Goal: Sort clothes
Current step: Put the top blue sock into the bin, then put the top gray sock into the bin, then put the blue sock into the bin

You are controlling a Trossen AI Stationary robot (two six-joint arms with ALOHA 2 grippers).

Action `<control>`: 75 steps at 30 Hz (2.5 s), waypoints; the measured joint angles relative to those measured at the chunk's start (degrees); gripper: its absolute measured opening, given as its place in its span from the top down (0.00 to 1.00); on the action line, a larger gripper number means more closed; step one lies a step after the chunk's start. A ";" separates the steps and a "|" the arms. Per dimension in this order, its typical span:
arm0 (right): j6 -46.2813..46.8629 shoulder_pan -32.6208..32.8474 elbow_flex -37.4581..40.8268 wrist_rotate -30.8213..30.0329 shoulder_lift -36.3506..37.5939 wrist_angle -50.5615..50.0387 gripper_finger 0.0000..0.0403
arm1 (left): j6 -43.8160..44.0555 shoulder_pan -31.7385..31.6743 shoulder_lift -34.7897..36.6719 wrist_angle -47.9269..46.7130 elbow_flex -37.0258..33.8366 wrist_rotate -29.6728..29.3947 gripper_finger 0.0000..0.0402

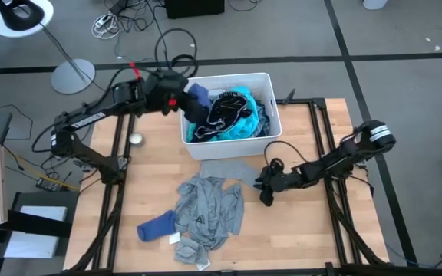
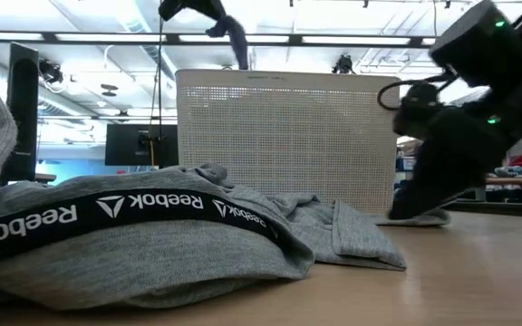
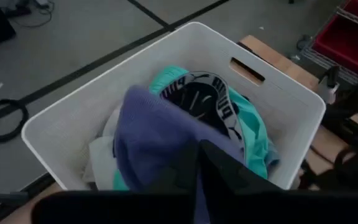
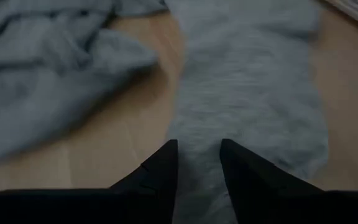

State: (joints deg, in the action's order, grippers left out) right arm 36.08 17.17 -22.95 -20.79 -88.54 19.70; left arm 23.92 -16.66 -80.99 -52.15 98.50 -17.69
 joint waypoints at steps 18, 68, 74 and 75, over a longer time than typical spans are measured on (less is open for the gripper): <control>-9.57 0.13 -24.77 4.30 6.54 -32.71 1.00 | -1.30 -0.51 2.51 -16.07 -0.11 10.04 0.69; -21.13 -34.27 -78.74 2.76 4.98 -78.20 0.75 | 66.98 61.29 14.97 3.30 -43.49 -14.91 0.69; -17.61 -32.80 -78.96 10.93 9.33 -79.29 0.67 | 70.62 64.61 14.99 5.30 -45.79 -14.89 0.69; -16.58 -32.43 -78.96 12.55 10.32 -79.45 0.66 | 71.36 64.90 14.99 5.89 -46.28 -14.89 0.69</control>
State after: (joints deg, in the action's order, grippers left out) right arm 19.49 -15.25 -101.91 -8.24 -78.22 -59.75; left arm 95.29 48.24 -66.00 -46.27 52.21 -32.58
